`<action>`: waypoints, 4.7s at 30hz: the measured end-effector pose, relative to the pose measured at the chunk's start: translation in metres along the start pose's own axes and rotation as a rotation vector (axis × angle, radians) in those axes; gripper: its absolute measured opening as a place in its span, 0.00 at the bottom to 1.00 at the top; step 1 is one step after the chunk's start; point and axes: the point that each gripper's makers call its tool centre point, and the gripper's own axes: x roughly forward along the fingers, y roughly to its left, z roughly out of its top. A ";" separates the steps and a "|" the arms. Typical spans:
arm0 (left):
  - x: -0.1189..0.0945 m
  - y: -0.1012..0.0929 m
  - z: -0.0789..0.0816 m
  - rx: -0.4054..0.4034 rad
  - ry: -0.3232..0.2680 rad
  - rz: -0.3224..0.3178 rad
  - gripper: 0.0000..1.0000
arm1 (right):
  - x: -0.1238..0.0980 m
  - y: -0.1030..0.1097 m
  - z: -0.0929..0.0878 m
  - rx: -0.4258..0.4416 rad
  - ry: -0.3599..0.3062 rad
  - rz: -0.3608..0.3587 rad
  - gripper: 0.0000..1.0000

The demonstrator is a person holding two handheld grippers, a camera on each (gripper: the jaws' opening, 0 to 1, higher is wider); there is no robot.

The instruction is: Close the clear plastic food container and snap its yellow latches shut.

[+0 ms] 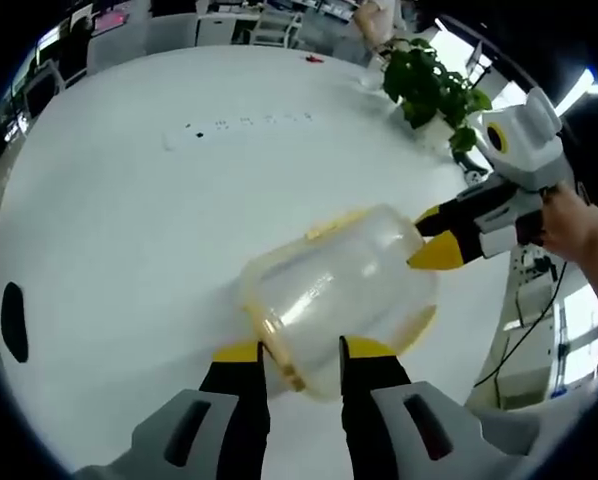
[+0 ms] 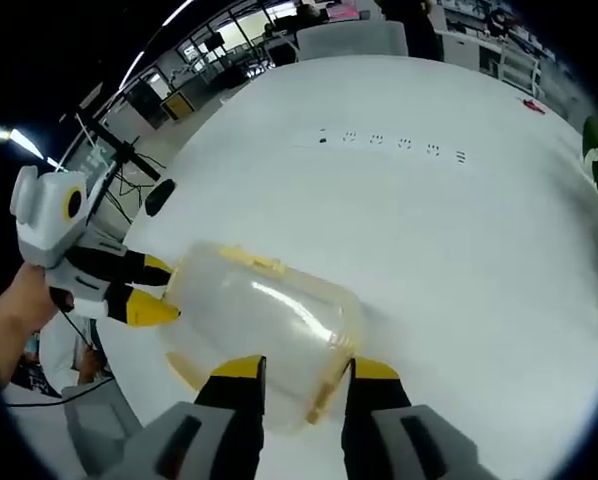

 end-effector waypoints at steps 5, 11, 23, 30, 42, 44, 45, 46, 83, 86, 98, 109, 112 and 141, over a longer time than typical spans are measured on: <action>-0.004 -0.001 0.001 -0.006 -0.004 -0.007 0.26 | -0.004 0.000 -0.002 0.010 -0.008 -0.006 0.30; -0.007 -0.002 0.002 0.039 -0.015 -0.022 0.25 | -0.004 0.001 -0.006 -0.066 0.020 0.011 0.38; -0.014 -0.003 -0.002 0.131 0.019 -0.019 0.23 | -0.013 -0.004 -0.003 -0.195 0.036 -0.039 0.34; -0.020 -0.004 -0.004 0.269 0.062 0.001 0.24 | -0.016 -0.003 -0.004 -0.337 0.066 -0.064 0.36; -0.021 -0.014 0.006 0.438 0.079 -0.011 0.26 | -0.017 -0.001 -0.008 -0.548 0.131 -0.072 0.33; -0.022 -0.013 0.007 0.486 0.093 0.008 0.27 | -0.017 0.002 -0.008 -0.551 0.136 -0.063 0.32; -0.021 -0.014 0.007 0.519 0.101 0.013 0.27 | -0.017 0.003 -0.007 -0.578 0.142 -0.063 0.33; -0.021 -0.014 0.008 0.549 0.108 0.017 0.27 | -0.018 0.003 -0.007 -0.599 0.147 -0.066 0.33; -0.007 -0.064 0.038 0.861 0.075 -0.076 0.29 | -0.003 0.053 0.010 -0.871 0.143 0.057 0.29; -0.004 -0.067 0.039 0.861 0.071 -0.078 0.29 | -0.002 0.055 0.012 -0.869 0.134 0.064 0.28; 0.002 -0.075 0.035 0.854 0.066 -0.089 0.30 | 0.001 0.052 0.022 -0.876 0.104 0.070 0.28; 0.004 -0.080 0.025 0.830 0.052 -0.098 0.31 | 0.005 0.050 0.033 -0.885 0.080 0.072 0.26; 0.005 -0.080 0.021 0.836 0.052 -0.094 0.32 | 0.006 0.052 0.036 -0.891 0.072 0.075 0.27; 0.019 -0.080 -0.006 0.923 0.048 -0.021 0.52 | 0.028 0.050 0.040 -0.901 0.168 0.154 0.39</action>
